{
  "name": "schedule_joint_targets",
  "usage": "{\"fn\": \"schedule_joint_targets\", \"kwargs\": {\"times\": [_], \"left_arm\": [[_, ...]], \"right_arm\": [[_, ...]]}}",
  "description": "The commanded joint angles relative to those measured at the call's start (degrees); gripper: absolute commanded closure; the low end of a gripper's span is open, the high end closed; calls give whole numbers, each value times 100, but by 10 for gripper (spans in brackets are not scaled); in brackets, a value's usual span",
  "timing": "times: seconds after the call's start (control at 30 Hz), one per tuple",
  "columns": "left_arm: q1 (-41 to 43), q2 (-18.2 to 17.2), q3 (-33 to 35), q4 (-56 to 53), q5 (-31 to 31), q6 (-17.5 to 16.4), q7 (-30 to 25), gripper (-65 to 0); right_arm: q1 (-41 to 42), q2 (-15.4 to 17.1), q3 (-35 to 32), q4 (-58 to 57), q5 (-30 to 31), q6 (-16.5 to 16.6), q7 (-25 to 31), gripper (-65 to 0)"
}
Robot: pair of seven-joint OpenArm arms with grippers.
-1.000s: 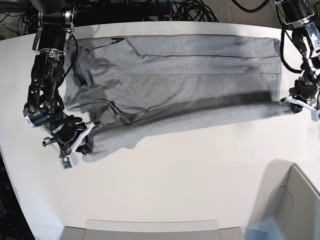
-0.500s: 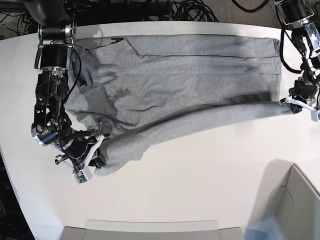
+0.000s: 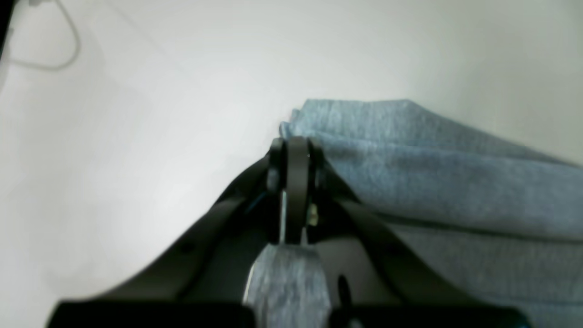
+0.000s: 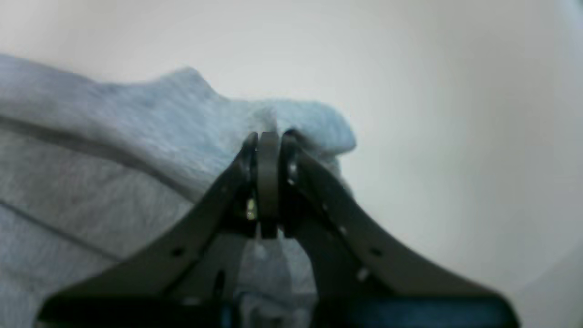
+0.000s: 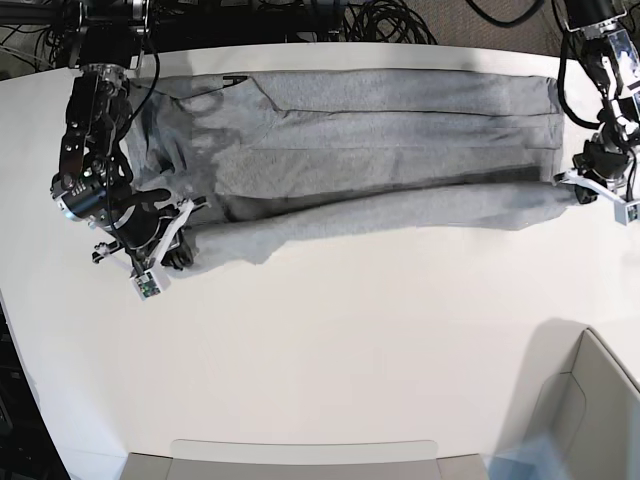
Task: Fold the T-shirt properly
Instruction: 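Lift the second side edge and fold it over onto the first fold, then lower the folded edge and pull the shirt toward the robot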
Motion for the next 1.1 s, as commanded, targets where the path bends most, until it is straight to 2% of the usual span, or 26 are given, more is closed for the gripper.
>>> {"fn": "schedule_joint_targets", "kwargs": {"times": [0.0, 0.17, 0.37, 0.57, 0.67, 1.07], "left_arm": [[14, -125, -55, 196, 0, 2, -113, 0], [163, -107, -64, 469, 0, 2, 273, 0], [374, -116, -64, 636, 0, 2, 335, 0], [770, -107, -363, 794, 0, 2, 344, 0], [981, -99, -451, 961, 0, -6, 344, 0], [1552, -90, -407, 961, 0, -6, 335, 0]], "right_arm": [[29, 96, 92, 206, 46, 31, 132, 0], [-454, 123, 197, 540, 63, 31, 132, 0], [-753, 176, 426, 839, 72, 31, 53, 0], [-797, 176, 874, 1121, 72, 48, -897, 0], [-815, 176, 962, 1165, 72, 48, -1099, 0], [-1412, 140, 962, 1244, 72, 48, -1108, 0]]}}
